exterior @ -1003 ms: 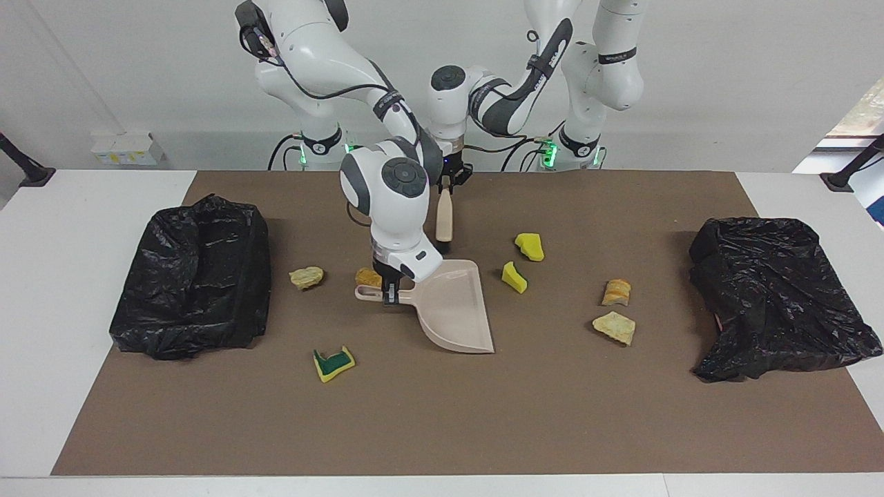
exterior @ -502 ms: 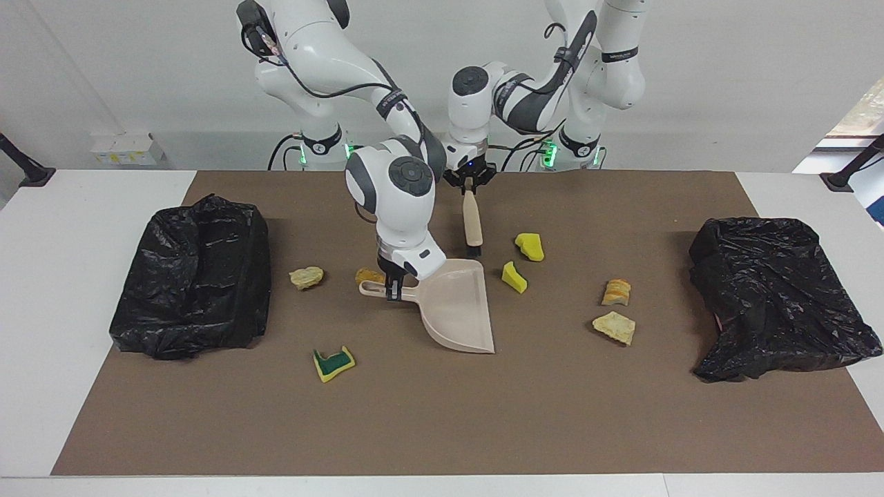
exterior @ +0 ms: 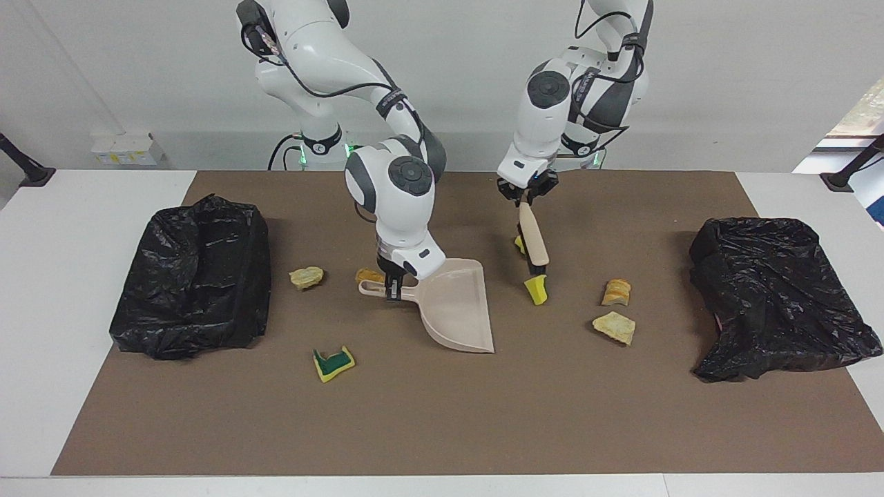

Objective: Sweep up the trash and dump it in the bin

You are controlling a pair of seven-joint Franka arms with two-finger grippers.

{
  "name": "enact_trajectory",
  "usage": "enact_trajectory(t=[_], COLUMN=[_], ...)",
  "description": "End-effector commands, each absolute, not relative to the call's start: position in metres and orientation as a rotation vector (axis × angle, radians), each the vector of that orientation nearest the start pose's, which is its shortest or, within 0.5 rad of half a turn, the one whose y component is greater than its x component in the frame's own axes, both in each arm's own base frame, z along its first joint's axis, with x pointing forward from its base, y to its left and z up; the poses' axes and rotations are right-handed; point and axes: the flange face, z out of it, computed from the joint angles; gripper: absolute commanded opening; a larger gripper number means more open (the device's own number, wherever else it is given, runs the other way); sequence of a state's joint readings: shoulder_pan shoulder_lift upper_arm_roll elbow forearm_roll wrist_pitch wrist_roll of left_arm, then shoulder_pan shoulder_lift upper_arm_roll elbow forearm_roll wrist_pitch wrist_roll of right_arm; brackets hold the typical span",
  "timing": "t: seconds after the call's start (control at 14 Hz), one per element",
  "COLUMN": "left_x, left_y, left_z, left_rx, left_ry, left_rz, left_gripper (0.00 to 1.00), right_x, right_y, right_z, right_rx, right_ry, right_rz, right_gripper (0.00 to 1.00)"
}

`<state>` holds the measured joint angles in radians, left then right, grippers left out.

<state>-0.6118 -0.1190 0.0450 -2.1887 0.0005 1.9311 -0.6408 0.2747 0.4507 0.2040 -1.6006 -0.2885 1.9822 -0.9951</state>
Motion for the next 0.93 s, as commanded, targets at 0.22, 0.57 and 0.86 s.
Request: enact_trajectory(t=[0.22,0.57,0.86], left_x=[0.474,0.502,0.515], left_y=[-0.183,-0.083,-0.049], left_z=[0.430,0.419,0.386], left_rx=[-2.955,-2.971,-2.995], left_ry=[-0.274,-0.247,-0.123], left_rz=[0.084,0.121,0.143], left_gripper=[0.00,0.00,0.00], right_x=[0.600,0.600,0.600], right_y=[0.278,0.278,0.278], right_z=[0.373,0.373,0.373], right_rx=[2.108,2.113,2.112], right_ry=[2.111,2.108,2.106], right_rz=[-0.151,-0.152,-0.150], right_gripper=[0.00,0.00,0.00])
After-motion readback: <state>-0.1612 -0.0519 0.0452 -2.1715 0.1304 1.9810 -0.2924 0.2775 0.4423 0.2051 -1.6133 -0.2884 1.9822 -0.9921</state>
